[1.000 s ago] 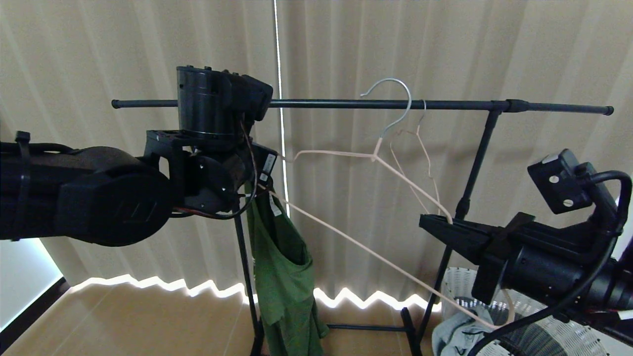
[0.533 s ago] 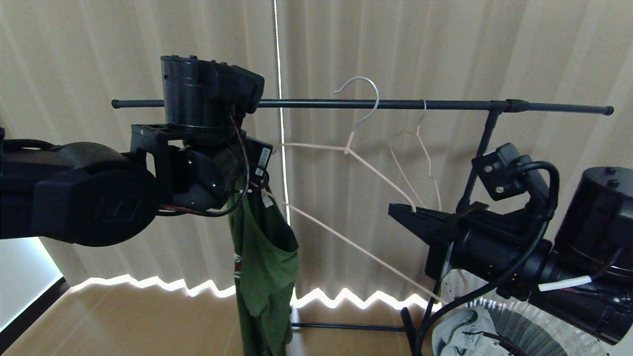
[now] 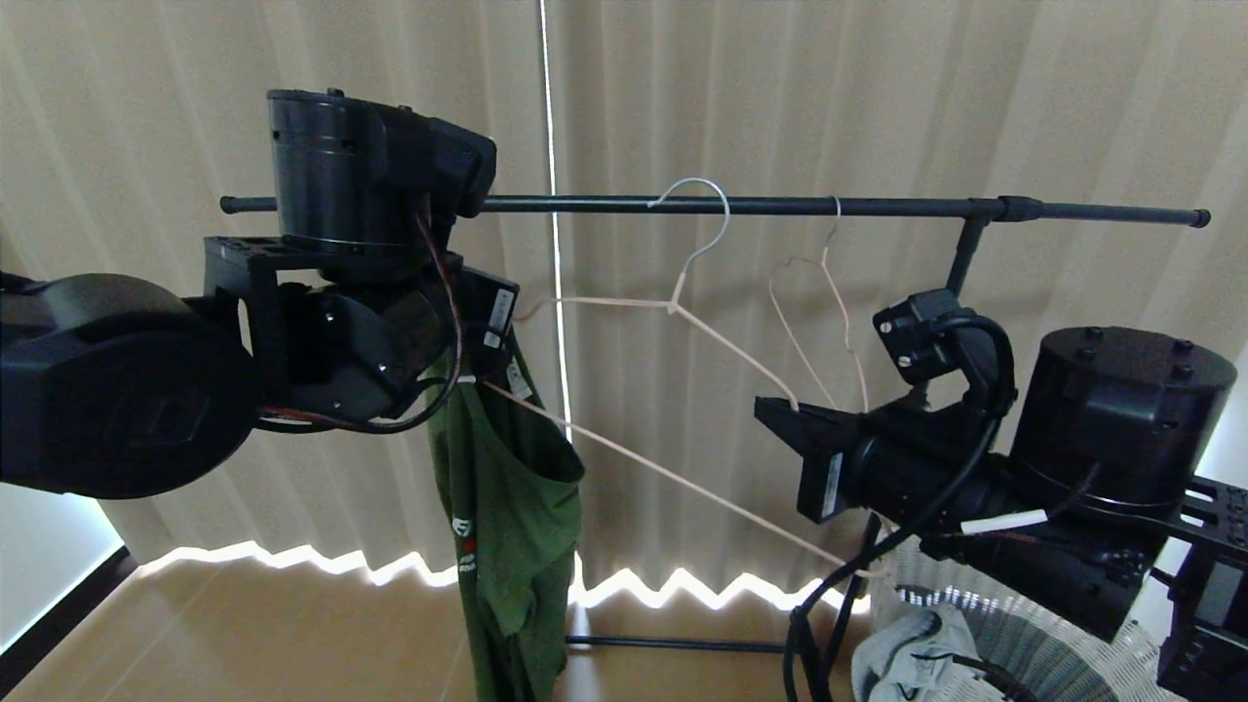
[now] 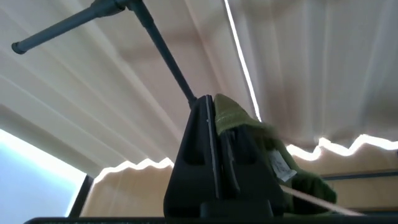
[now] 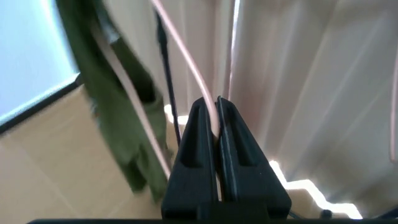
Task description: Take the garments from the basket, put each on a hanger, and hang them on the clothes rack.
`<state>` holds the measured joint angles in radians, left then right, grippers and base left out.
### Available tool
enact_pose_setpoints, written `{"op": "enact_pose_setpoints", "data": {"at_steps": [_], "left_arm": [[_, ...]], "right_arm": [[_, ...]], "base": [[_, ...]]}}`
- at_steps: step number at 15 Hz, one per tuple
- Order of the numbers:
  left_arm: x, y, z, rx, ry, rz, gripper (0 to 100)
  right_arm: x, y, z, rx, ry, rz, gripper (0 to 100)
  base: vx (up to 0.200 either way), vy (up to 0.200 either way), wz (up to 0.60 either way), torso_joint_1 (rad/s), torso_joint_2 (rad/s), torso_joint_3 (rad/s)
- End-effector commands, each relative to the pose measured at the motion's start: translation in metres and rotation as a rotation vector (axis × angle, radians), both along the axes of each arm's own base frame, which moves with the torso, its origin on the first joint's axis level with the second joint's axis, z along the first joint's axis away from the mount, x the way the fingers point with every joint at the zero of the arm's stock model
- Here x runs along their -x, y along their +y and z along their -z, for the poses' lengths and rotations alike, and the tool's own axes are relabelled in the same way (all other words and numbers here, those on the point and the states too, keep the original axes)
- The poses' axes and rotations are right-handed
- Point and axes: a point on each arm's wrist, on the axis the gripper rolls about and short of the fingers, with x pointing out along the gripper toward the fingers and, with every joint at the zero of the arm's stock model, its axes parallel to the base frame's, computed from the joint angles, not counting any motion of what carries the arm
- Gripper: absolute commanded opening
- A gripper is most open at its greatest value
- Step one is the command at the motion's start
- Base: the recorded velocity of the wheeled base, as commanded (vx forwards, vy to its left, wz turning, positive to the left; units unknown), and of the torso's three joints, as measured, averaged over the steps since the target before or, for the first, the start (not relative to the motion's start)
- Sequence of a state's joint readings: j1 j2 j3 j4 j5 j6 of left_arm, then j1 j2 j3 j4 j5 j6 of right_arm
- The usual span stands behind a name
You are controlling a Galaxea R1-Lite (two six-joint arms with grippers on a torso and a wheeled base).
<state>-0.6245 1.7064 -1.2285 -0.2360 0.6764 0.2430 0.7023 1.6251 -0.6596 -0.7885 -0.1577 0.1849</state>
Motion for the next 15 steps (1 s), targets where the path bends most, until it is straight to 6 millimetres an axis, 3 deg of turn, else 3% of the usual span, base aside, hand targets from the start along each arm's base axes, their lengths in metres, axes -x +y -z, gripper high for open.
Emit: {"op": "enact_pose_setpoints", "data": {"at_steps": [1,7,15], "left_arm": [[0.009,-0.008,-0.004,0.021,-0.01,0.034,0],[0.024,-0.031,-0.011,0.062,-0.03,0.132,0],[0.033,-0.045,-0.014,0.16,0.001,0.362,0]], "right_arm": [[-0.015,0.008,0.002,-0.017,0.011,0.017,0],[-0.038,0.034,0.013,-0.01,0.023,0.001,0],[-0.03,0.049,0.015,-0.009,0.025,-0.051,0]], "base": [[0.0,0.0,0.0,0.0,0.0,0.0],[0.0,0.0,0.0,0.0,0.0,0.0],[0.0,0.0,0.0,0.0,0.0,0.0]]}}
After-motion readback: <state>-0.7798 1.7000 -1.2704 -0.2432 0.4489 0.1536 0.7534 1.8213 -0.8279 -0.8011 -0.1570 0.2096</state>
